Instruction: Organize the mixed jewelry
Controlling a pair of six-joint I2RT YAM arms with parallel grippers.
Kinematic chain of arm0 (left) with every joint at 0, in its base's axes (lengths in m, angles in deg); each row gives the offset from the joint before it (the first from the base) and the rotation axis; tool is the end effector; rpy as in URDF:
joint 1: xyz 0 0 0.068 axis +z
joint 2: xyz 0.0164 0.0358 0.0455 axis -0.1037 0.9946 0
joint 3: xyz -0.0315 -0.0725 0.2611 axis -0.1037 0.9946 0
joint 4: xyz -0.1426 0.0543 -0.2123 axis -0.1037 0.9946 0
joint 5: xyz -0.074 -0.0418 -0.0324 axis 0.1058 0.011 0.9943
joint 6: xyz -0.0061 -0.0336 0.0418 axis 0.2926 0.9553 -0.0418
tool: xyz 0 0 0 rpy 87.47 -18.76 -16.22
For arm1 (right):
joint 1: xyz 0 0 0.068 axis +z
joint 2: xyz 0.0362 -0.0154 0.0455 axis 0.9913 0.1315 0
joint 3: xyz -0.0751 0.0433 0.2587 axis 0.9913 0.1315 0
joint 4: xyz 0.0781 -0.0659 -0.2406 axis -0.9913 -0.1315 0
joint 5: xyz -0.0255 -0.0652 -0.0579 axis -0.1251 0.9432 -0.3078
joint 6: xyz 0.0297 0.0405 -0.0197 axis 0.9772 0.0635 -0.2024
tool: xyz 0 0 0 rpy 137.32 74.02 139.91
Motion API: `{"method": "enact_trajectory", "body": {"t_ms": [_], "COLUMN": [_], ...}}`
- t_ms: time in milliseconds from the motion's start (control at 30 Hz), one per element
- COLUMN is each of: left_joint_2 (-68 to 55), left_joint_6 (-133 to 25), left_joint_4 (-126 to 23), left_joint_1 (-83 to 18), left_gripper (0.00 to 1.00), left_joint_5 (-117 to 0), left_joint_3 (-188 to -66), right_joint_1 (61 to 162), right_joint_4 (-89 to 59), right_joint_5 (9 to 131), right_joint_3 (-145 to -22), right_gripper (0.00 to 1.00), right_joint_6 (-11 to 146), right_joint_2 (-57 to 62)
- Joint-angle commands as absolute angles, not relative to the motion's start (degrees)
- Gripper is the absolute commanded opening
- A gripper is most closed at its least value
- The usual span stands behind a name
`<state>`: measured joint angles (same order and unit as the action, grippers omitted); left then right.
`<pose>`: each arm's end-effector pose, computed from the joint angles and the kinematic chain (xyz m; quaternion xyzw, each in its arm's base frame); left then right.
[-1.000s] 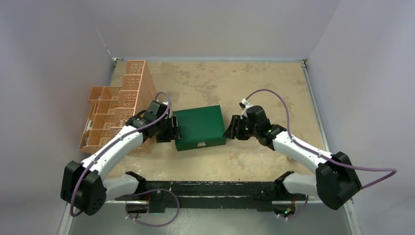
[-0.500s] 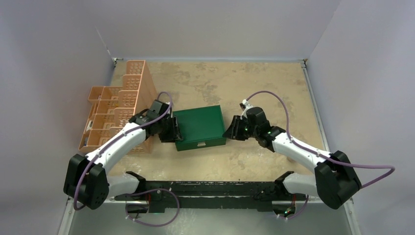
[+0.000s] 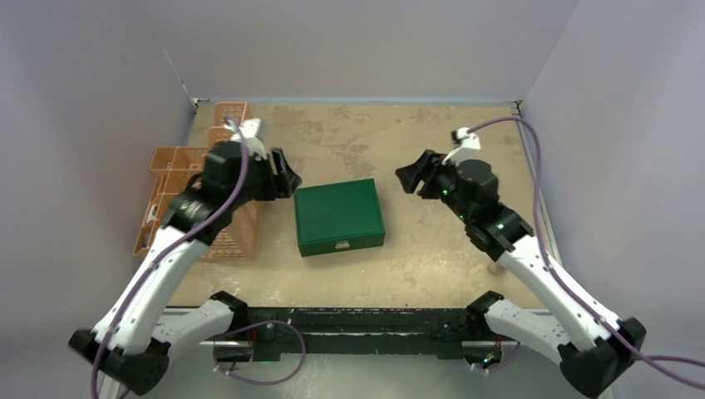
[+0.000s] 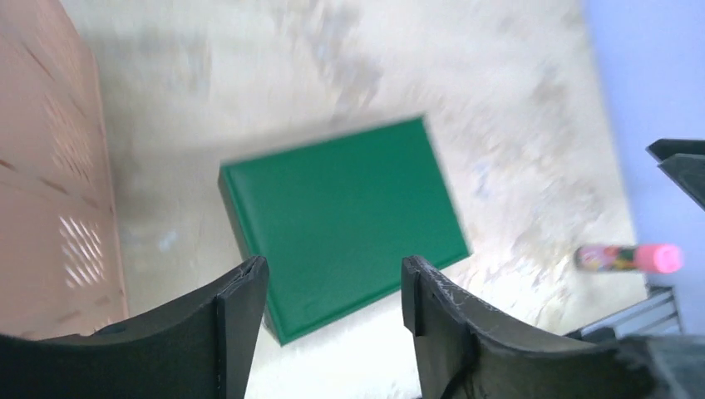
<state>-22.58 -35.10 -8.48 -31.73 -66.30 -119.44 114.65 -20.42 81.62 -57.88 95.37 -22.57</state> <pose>0.1898 -0.0922 0.3593 -0.0343 0.8888 -0.2196 0.4008 0.1949 0.1199 0.3439 0.0382 0.7763 0.3244 0.5392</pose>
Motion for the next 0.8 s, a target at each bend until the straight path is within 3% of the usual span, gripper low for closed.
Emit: {"method": "enact_trajectory", "body": {"t_ms": [0,133,167,267,333,467,767], "left_joint_2": [-28.99,-29.07,-29.23,-30.88,-32.62,-36.04,-37.74], "left_joint_6": [-41.75,-41.89,-41.87,-42.07,-42.64,-45.09,-44.10], "left_joint_4": [-8.25,0.64,2.74,7.03,8.59,8.44,11.86], "left_joint_1": [-31.62,-31.62,-31.62,-31.62,-31.62,-31.62,-31.62], "left_gripper": [0.62,0.64,0.64,0.66,0.73,0.78,0.81], "left_joint_5": [-70.61,-71.72,-72.06,-72.71,-72.81,-69.59,-69.66], "left_joint_3": [-129.43,-138.70,-140.71,-144.66,-146.05,-146.41,-148.72], "right_joint_1": [114.50,114.53,114.53,114.47,114.54,114.54,114.54], "right_joint_4": [-23.11,-25.31,-26.31,-29.44,-31.14,-32.25,-32.06], "right_joint_5": [96.00,102.23,103.72,107.57,109.69,112.13,112.52], "right_joint_3": [-65.09,-70.35,-71.73,-76.12,-78.39,-80.52,-80.94], "right_gripper": [0.75,0.97,0.99,0.99,0.99,0.99,0.99], "right_joint_6": [88.26,84.63,84.25,83.98,83.98,83.74,83.99], "right_joint_2": [-28.73,-33.22,-33.91,-35.34,-36.22,-38.85,-41.76]}}
